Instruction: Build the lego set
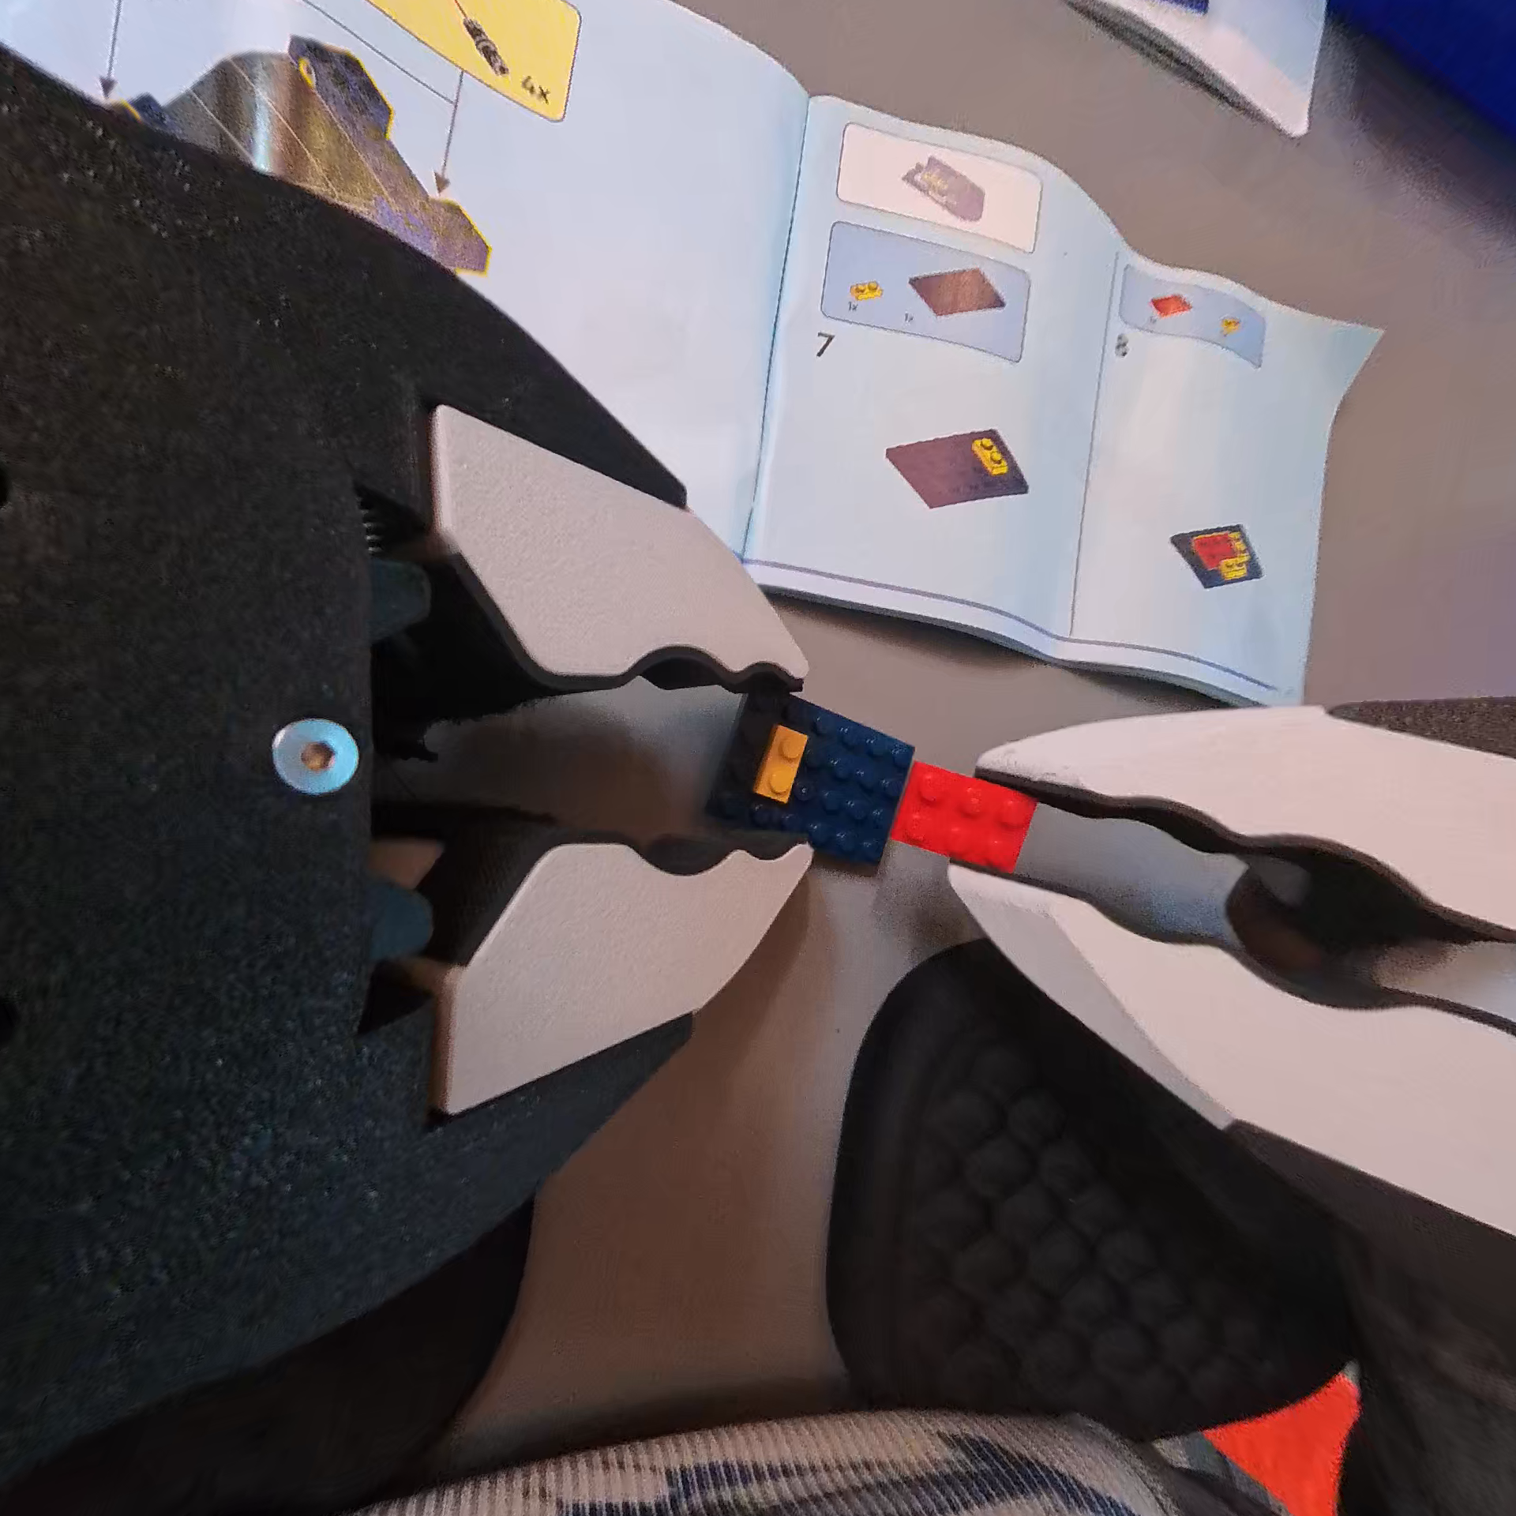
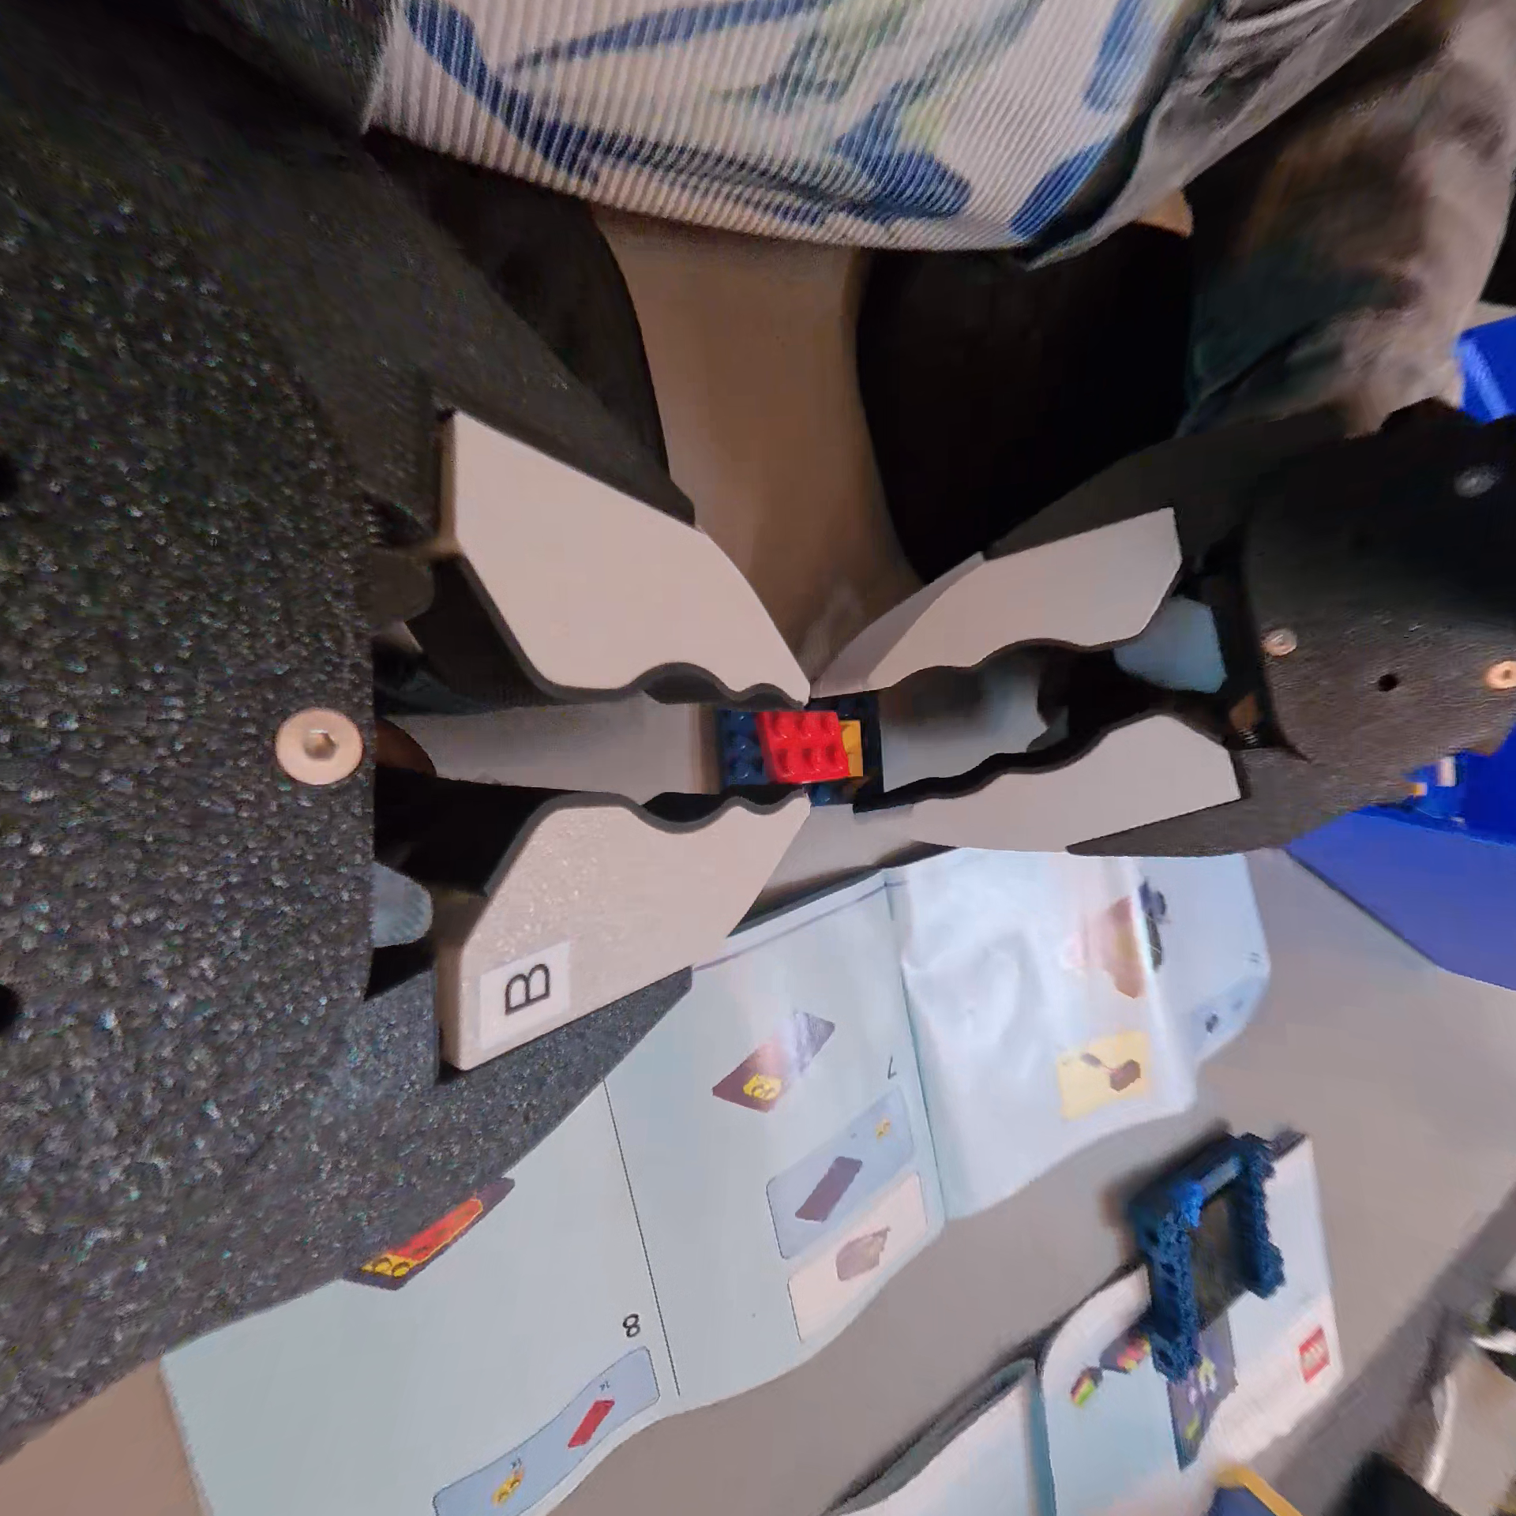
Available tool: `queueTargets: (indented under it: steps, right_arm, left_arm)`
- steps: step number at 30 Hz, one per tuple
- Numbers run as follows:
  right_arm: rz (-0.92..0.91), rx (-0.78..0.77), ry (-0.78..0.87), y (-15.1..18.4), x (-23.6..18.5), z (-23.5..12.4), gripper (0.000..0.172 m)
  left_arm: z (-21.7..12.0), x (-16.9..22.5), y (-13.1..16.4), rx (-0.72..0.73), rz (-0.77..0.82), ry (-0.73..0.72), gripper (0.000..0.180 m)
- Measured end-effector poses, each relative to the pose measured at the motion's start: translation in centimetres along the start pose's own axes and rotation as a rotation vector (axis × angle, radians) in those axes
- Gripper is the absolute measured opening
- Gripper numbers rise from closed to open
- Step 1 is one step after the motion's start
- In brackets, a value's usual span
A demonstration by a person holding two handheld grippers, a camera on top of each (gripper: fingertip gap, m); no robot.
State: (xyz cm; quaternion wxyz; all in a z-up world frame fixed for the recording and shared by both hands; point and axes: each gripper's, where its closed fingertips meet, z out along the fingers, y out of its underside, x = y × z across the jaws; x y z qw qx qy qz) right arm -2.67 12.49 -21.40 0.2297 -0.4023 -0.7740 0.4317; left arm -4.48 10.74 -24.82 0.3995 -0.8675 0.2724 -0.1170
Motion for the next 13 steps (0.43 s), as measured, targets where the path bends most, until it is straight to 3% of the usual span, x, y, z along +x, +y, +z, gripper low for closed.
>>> queueTargets:
  steps: [5, 13]
  right_arm:
    - [-0.031, -0.096, -0.009, 1.4, -0.4, 1.2, 0.017]
    - [-0.014, -0.106, -0.016, 1.7, -0.6, 1.7, 0.017]
  left_arm:
    - [0.3, 0.2, 0.5, -0.024, -0.014, 0.017, 0.032]
    - [0.3, 0.8, 0.8, -0.043, 0.008, 0.056, 0.04]
